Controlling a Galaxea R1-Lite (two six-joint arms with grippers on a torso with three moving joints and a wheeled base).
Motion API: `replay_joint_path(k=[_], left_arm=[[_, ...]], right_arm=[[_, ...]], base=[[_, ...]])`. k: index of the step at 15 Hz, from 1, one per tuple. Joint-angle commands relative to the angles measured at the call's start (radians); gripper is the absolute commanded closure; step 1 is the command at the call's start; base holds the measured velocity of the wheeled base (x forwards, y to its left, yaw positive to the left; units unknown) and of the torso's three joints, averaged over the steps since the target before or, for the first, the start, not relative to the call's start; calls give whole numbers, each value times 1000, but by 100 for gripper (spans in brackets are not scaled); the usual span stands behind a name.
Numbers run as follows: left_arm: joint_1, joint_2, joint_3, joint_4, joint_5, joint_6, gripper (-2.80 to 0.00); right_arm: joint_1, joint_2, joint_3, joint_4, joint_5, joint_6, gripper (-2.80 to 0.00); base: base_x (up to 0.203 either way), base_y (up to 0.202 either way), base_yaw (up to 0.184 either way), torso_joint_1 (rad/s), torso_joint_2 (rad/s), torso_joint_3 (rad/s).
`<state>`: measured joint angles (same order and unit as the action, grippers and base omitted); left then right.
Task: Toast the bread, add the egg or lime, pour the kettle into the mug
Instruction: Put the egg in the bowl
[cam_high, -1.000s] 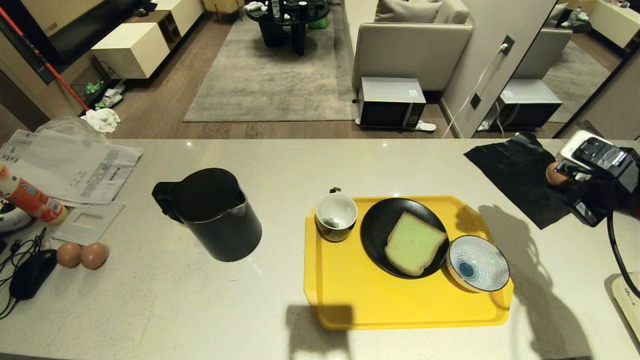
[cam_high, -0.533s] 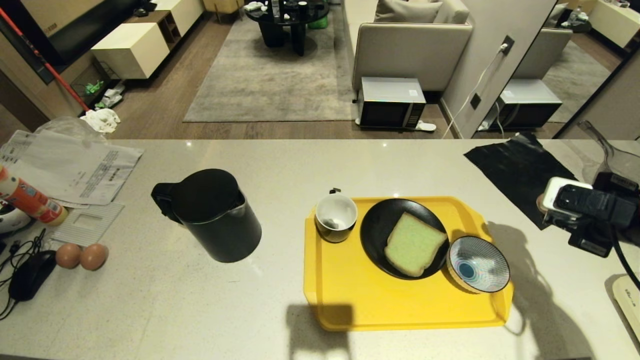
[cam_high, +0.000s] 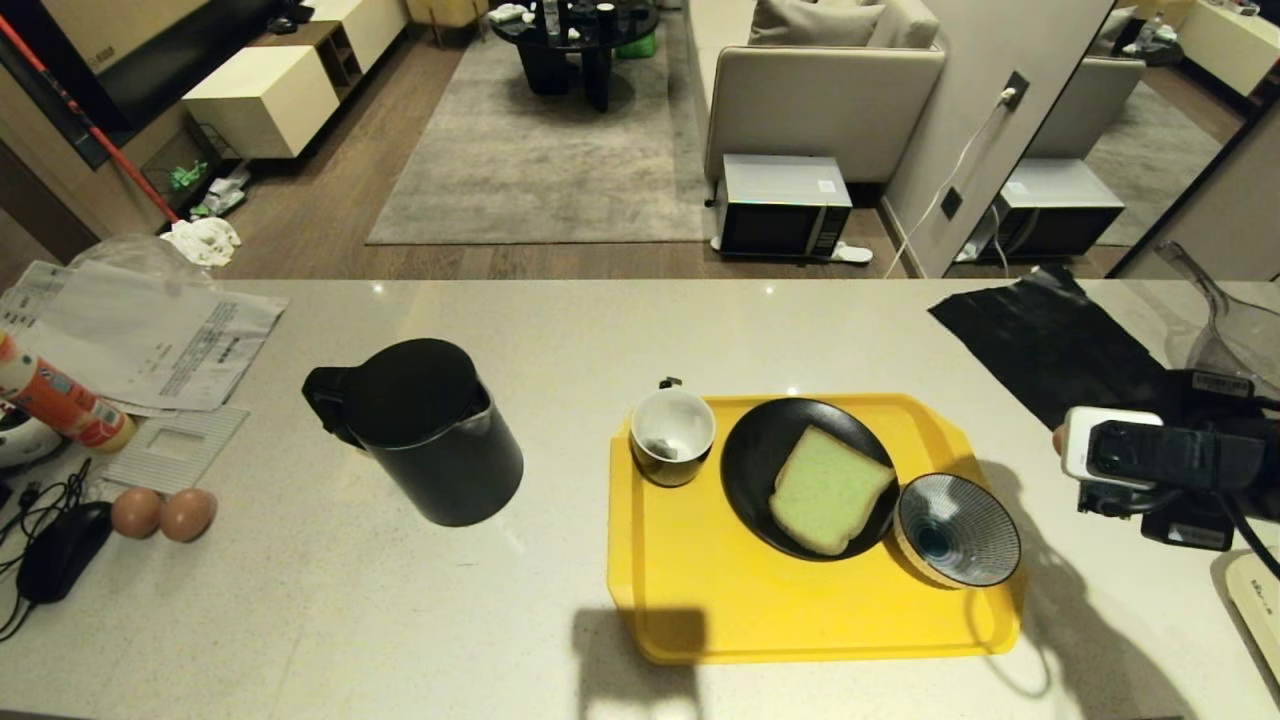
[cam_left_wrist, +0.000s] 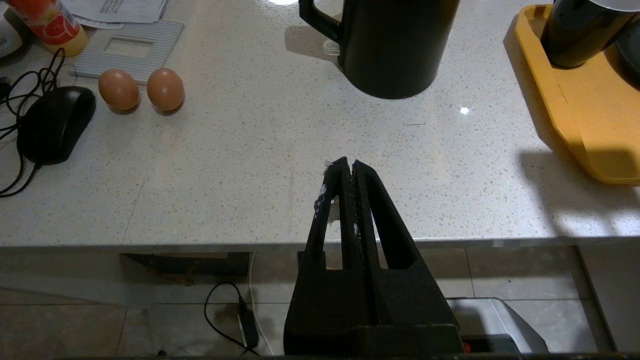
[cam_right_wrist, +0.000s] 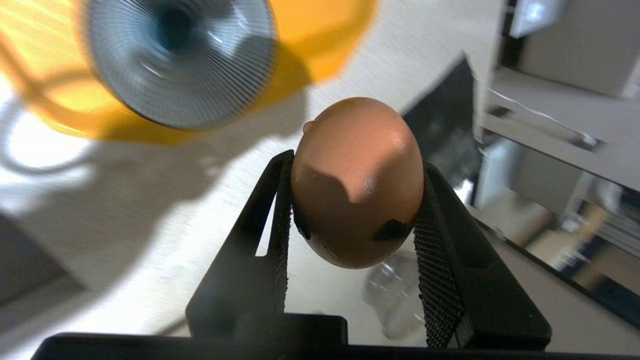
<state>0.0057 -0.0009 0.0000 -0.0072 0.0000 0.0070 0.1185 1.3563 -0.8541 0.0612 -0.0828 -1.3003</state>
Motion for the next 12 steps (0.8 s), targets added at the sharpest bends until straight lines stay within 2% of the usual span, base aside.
replay_joint_path(k=[1, 4, 6, 7, 10, 12], left_arm=[[0, -1, 0, 0, 0, -1, 0], [0, -1, 0, 0, 0, 1, 0], [0, -1, 0, 0, 0, -1, 0], [0, -1, 0, 0, 0, -1, 0], [0, -1, 0, 0, 0, 0, 0], [0, -1, 0, 0, 0, 1, 0]], right_arm=[[79, 32, -53, 143, -4, 57, 0], [94, 87, -112, 318, -4, 254, 0], [117, 111, -202, 497, 10, 477, 0], [124, 119, -242, 546, 34, 573, 0], [130, 130, -272, 572, 69, 799, 0], [144, 123, -269, 572, 70, 904, 0]], base=[[0, 0, 0, 0, 0, 0], [0, 0, 0, 0, 0, 0], [0, 0, 0, 0, 0, 0], [0, 0, 0, 0, 0, 0], [0, 0, 0, 0, 0, 0], [0, 0, 0, 0, 0, 0]])
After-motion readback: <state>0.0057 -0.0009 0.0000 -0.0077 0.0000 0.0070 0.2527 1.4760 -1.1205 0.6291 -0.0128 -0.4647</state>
